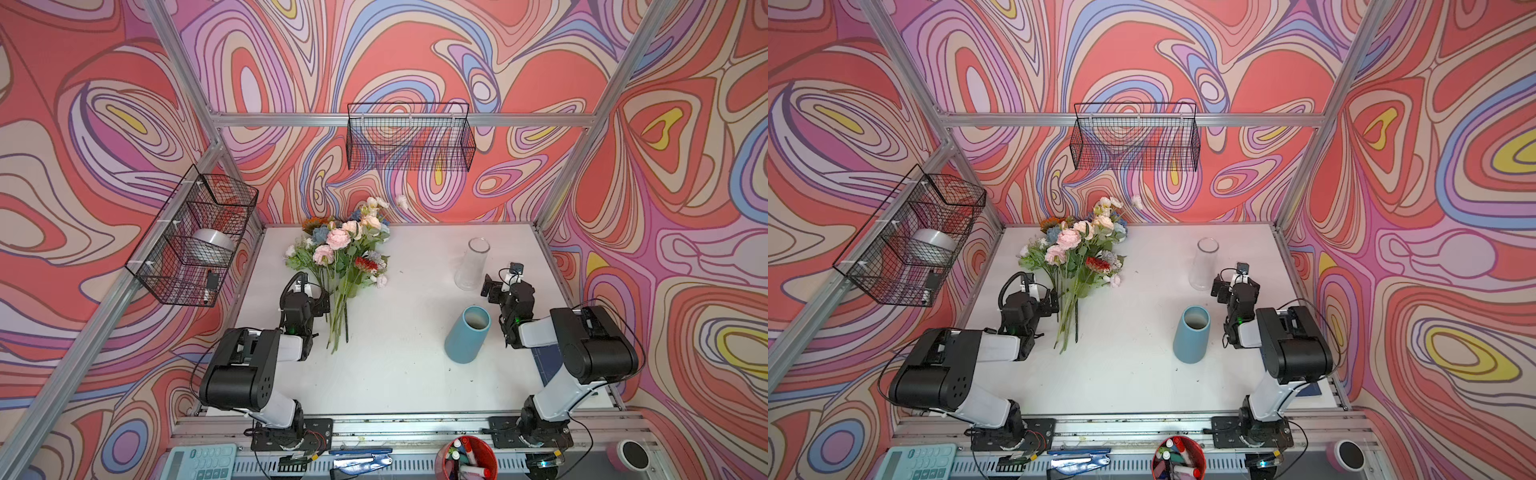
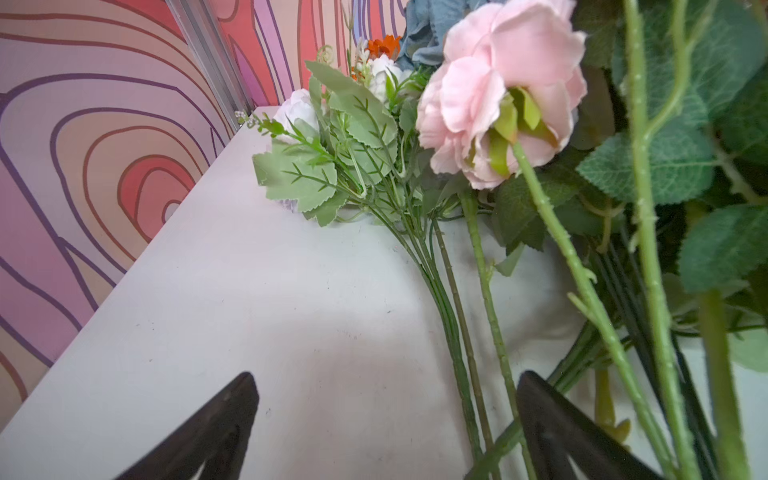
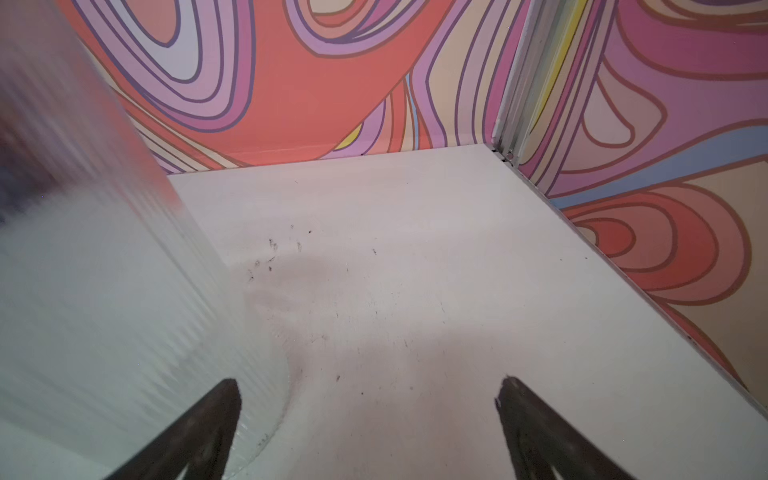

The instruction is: Arrange the flowers into the vase

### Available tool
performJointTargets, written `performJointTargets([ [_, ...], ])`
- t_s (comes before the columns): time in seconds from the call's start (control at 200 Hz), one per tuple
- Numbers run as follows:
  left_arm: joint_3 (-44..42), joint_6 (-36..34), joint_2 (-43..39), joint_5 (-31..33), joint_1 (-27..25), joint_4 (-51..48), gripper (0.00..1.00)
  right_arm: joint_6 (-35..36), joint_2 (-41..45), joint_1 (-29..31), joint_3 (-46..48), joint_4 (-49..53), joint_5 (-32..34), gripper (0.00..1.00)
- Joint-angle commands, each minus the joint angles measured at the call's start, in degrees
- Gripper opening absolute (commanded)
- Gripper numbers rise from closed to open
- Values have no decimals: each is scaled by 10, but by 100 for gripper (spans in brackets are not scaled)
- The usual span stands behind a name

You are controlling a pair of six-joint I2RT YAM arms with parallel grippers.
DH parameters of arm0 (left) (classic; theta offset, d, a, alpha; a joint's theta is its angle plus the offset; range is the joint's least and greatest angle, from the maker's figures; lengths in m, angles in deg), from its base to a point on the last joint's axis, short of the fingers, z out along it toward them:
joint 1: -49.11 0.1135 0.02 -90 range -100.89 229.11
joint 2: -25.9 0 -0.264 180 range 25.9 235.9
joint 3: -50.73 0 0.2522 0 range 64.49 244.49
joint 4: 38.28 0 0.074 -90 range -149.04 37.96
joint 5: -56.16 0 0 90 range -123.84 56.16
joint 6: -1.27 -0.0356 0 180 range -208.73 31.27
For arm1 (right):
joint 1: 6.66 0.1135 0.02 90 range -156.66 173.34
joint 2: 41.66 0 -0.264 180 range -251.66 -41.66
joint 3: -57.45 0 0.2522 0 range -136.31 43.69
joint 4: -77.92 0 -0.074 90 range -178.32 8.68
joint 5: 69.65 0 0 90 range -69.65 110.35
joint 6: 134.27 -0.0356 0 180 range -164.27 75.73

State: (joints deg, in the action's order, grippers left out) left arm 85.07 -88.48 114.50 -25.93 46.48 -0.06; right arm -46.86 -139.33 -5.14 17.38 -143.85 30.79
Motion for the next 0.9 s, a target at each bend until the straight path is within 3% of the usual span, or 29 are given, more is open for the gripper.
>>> performJointTargets([
  [0.0,6,2,-3,3,3,-2,100,4,-5,-3,-1,-4,-3,99],
  [0.896,10,5,-3,-8,8,-10,100,2,-6,-3,-3,1,-6,99],
])
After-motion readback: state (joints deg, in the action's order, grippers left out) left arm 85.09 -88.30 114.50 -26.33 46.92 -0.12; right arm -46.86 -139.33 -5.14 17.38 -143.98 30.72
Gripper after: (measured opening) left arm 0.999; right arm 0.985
